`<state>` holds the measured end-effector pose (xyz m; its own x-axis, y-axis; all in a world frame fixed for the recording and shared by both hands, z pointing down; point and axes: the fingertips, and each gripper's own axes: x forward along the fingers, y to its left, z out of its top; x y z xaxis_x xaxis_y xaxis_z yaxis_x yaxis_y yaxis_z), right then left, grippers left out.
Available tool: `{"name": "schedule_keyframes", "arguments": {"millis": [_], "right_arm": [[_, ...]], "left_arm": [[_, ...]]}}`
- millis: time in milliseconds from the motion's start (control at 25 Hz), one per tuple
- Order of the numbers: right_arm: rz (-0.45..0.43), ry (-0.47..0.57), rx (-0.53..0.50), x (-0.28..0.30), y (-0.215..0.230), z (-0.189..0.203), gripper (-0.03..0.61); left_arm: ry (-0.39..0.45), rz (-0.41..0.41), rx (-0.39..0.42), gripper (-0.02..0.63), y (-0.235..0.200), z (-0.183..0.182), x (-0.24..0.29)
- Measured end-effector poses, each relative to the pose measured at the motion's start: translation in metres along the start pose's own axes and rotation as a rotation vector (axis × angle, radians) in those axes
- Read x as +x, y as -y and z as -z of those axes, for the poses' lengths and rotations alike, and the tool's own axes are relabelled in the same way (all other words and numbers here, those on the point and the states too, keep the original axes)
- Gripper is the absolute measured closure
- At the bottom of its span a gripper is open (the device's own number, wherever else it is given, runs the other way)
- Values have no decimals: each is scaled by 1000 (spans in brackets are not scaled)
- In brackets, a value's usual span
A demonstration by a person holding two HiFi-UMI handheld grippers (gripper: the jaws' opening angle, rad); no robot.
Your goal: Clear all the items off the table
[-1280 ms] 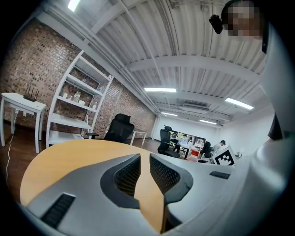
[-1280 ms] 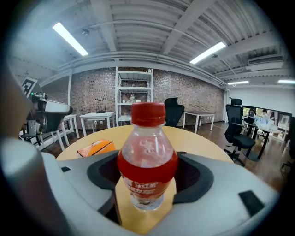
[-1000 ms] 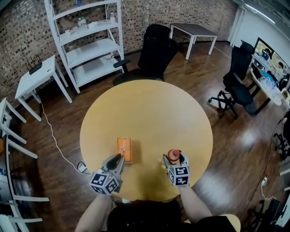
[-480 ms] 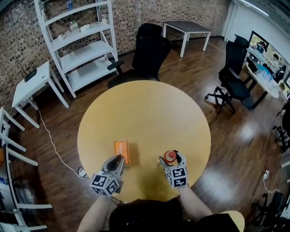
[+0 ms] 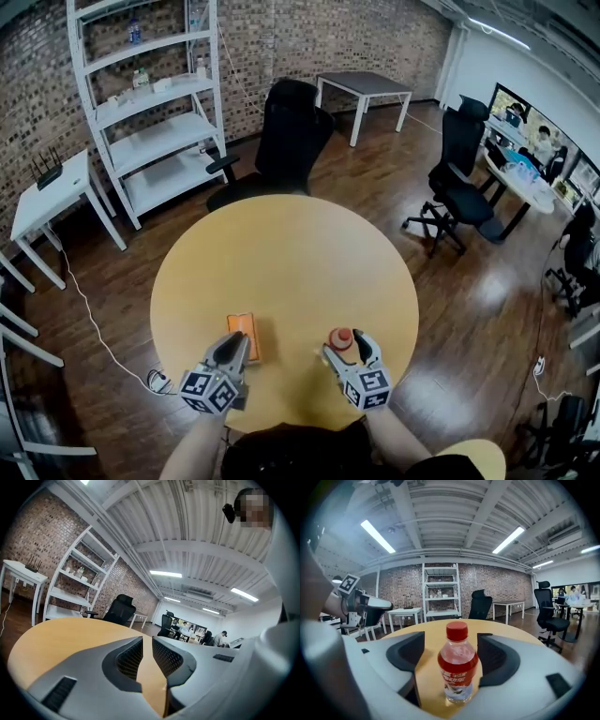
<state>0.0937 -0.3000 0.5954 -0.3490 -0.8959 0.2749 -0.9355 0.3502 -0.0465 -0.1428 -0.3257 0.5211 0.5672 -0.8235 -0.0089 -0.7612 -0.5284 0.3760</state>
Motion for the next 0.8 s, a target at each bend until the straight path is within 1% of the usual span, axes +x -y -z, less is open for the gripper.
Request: {"name": "schedule_keyframes", "arguments": {"millis": [40,120,240,280,360,400,440,480,520,680,800], "right_arm": [[-3,21,-5,-5,-3,-6,218],[17,54,-26,-14,-6,-15,218],[81,104,-40,-26,-2,-28,220],[106,124,-39,-30,0,-34,242],[163,165,-33,-40,8,-45,324],[195,183,-29,-44,13,-51,401],[223,197,-24,-48,18,-56,492],[242,206,-17,-51,22,-60,564],[257,210,-12,-53,24,-63,575],[318,214,-21,-59,31,-69,575],[356,235,-1,-66,36,-74,577]], "left_arm": [[11,7,-1,568,1,-3,1],[20,19,21,568,3,-7,1],[30,23,62,589,2,-9,-2],[36,28,69,612,2,-10,-4],[50,39,82,612,4,-15,-5],[57,43,88,612,5,-18,-6],[64,47,94,612,6,-21,-5],[72,49,100,612,6,-24,-5],[78,51,104,612,7,-26,-4],[95,64,118,612,11,-32,-1],[104,86,129,612,18,-36,0]]}}
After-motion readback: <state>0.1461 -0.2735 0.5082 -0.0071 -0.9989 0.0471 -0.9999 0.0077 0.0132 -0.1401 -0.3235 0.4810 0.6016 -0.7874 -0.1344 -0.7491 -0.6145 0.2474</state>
